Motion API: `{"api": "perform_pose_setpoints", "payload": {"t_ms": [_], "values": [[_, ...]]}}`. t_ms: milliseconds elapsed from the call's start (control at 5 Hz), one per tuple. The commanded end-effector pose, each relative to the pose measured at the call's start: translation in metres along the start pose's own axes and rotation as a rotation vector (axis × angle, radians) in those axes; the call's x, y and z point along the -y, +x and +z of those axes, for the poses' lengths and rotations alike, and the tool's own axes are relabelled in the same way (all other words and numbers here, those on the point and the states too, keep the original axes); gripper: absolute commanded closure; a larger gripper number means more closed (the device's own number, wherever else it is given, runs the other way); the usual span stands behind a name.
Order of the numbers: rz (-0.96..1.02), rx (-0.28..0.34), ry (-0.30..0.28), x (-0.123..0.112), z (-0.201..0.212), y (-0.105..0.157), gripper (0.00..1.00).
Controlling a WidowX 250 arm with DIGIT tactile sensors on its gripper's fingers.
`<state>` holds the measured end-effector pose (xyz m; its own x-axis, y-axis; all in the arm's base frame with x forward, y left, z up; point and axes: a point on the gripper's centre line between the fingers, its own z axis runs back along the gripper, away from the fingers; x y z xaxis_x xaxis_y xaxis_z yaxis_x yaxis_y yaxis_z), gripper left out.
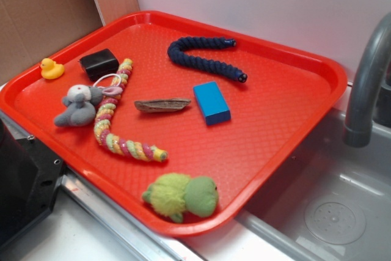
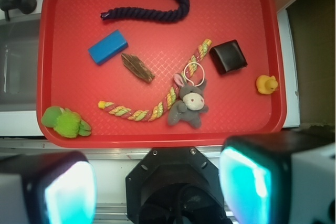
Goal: Grab the wood chip.
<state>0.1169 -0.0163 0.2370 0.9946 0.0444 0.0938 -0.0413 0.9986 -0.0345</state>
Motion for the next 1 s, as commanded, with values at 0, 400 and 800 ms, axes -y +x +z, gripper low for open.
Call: {"api": "perform_pose_setpoints", "payload": {"t_ms": [0, 400, 800], "values": [[0.0, 0.0, 0.0, 0.0, 0.0, 0.0, 0.0], [-0.333, 0.069, 0.013, 0.01, -0.1, 0.028, 0.0], [-0.389, -0.031, -0.031, 0.026, -0.181, 0.064, 0.0]]}}
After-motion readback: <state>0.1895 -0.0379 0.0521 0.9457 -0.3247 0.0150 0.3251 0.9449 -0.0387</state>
